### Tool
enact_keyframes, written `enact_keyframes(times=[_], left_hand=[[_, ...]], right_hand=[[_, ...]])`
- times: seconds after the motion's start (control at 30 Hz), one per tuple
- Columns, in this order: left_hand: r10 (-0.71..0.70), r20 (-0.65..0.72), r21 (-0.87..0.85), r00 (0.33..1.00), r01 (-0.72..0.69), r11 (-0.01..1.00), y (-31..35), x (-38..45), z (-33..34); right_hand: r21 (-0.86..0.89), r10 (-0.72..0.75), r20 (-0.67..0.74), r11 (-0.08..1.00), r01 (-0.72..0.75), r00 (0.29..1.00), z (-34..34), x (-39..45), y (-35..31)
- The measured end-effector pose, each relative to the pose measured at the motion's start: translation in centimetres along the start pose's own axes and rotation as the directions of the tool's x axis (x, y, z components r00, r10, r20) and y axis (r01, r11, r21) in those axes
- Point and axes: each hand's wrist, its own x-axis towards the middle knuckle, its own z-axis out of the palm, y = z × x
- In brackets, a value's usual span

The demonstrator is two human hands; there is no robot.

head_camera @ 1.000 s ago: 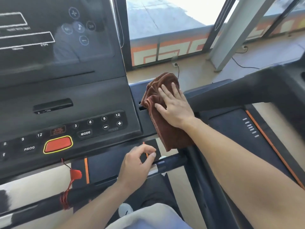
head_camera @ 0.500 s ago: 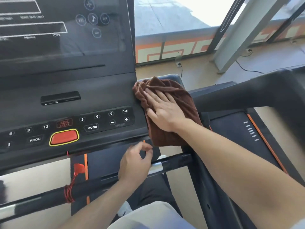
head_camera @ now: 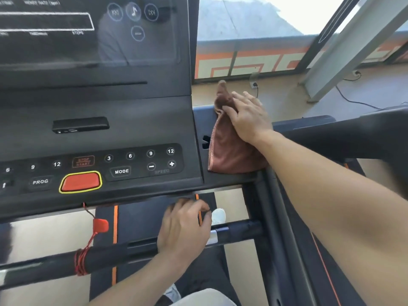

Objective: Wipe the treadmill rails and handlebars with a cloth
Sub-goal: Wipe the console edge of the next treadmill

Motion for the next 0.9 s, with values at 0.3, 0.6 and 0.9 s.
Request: enact_keyframes(times=[0.3,0.6,0.9], left_hand=[[0.007,0.028,0.004,1.000,-0.008,1.000,0.5,-0.1,-0.3],[-0.015,0.068,-0.039,0.998,0.018,0.999,0.9,-0.5,-1.2],[0.054,0.042,0.002,0.998,-0.054,0.999,0.6,0.0,-0.3]], right_hand=[[0.560,0.300,0.120,0.767,-0.314,0.946,0.0,-10.6,3.2],[0.507,0.255,0.024,0.830,-0.232,0.967,0.7,-19.4,2.7],[-0.166,-0.258,0.141,0.945,0.280,0.956,2.1,-14.9,-1.1]])
